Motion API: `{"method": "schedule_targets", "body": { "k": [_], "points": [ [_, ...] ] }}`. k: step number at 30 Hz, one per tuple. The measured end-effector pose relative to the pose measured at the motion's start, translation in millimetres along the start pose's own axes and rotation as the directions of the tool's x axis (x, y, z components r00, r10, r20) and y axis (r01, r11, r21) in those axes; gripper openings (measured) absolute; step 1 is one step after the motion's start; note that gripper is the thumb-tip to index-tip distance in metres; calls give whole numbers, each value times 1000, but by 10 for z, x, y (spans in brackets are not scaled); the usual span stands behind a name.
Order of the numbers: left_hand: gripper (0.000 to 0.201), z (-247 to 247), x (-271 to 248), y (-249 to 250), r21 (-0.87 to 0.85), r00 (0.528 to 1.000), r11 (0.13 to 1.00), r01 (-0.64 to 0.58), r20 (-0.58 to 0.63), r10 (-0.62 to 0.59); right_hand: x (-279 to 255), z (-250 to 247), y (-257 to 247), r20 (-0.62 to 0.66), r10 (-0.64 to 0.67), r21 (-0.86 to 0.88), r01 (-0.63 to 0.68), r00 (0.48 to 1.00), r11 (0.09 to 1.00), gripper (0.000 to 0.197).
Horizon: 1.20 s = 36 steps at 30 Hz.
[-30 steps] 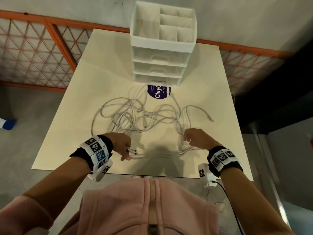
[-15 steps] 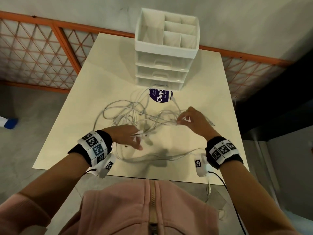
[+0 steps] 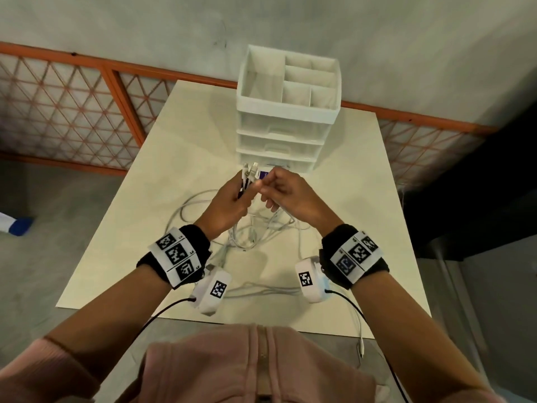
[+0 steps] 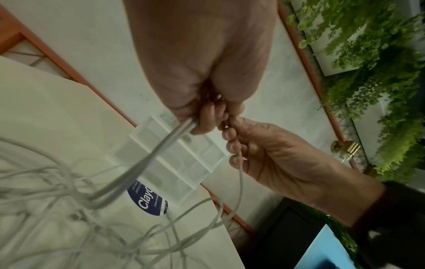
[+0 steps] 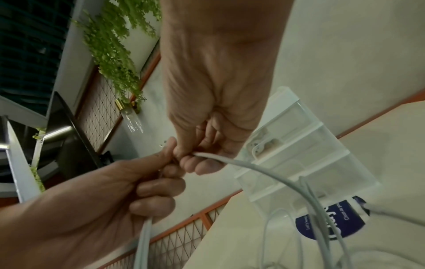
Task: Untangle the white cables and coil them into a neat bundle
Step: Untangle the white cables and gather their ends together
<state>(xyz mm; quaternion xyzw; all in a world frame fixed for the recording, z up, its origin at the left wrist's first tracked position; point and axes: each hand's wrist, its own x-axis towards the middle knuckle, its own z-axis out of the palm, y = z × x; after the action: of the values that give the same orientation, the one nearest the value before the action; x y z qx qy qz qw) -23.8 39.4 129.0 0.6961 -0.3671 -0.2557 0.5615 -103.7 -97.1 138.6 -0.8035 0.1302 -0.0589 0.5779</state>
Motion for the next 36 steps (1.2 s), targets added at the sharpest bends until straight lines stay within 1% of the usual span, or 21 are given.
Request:
{"method": "schedule_targets", "body": {
  "k": [2,4,6,8,11,13,14,16,18,21,22,23,24,25,26,27,29,31,33,34,36],
  "points": [
    [17,-21,-5,-25,40,996,999,-35,-76,38,-12,-8,33,61,19,-15,-18,998,1000,9],
    [18,-86,14,-67,1,981,1000,-25,-193,25,-54,-71,128,136,67,-46,-61,988,997,10],
    [24,-157,28,-102,-14,961,999,-35,-274,30,-94,-181,245,183,77,-91,-62,980,994,19],
    [28,-171,11,-138,6,951,998,-56,-304,55,-95,-299,305,227,123,-153,-90,966,984,27],
    [27,-138,-28,-123,-55,936,996,-70,-349,47,-37,-447,339,306,284,-316,-184,909,931,36],
    [25,-148,-29,-41,-66,915,991,-117,-396,82,4,-510,396,319,353,-404,-211,879,890,37],
    [25,-175,-25,20,-75,902,986,-150,-418,106,26,-533,431,303,362,-446,-205,881,871,35],
    [26,-257,2,123,-105,871,972,-212,-471,139,49,-591,481,244,347,-563,-159,906,811,29],
    [26,-334,19,172,-115,841,959,-259,-515,166,74,-650,541,161,312,-618,-151,936,771,23],
    [27,-364,16,121,-95,817,962,-255,-553,162,155,-721,596,-28,195,-687,-161,980,709,17],
    [27,-366,10,93,-89,819,966,-242,-553,154,177,-730,556,-75,138,-668,-152,988,728,17],
    [27,-368,5,63,-95,832,969,-226,-536,142,194,-733,491,-96,83,-601,-124,992,790,19],
    [28,-370,-1,38,-118,856,971,-207,-502,121,194,-737,397,-101,40,-477,-84,994,875,21],
    [28,-366,-9,21,-161,888,970,-183,-451,93,180,-733,274,-92,4,-317,-33,996,948,21],
    [29,-359,-21,10,-213,918,964,-159,-391,65,159,-731,147,-92,-30,-165,15,995,986,20],
    [30,-353,-26,8,-254,940,958,-137,-339,44,146,-738,29,-104,-61,-30,58,993,998,16],
    [32,-346,-28,30,-297,955,948,-116,-296,24,140,-756,-182,-164,-105,112,124,981,986,11],
    [32,-364,-6,56,-338,955,934,-119,-295,15,158,-787,-347,-228,-152,81,174,962,981,11],
    [32,-422,13,78,-338,945,932,-131,-326,14,176,-839,-460,-251,-167,-52,159,953,986,6],
    [32,-462,19,87,-331,938,934,-137,-347,15,183,-864,-492,-232,-159,-145,128,960,981,6],
    [31,-522,12,106,-306,926,939,-158,-376,34,190,-873,-480,-148,-104,-348,47,984,936,13]
  ]
}}
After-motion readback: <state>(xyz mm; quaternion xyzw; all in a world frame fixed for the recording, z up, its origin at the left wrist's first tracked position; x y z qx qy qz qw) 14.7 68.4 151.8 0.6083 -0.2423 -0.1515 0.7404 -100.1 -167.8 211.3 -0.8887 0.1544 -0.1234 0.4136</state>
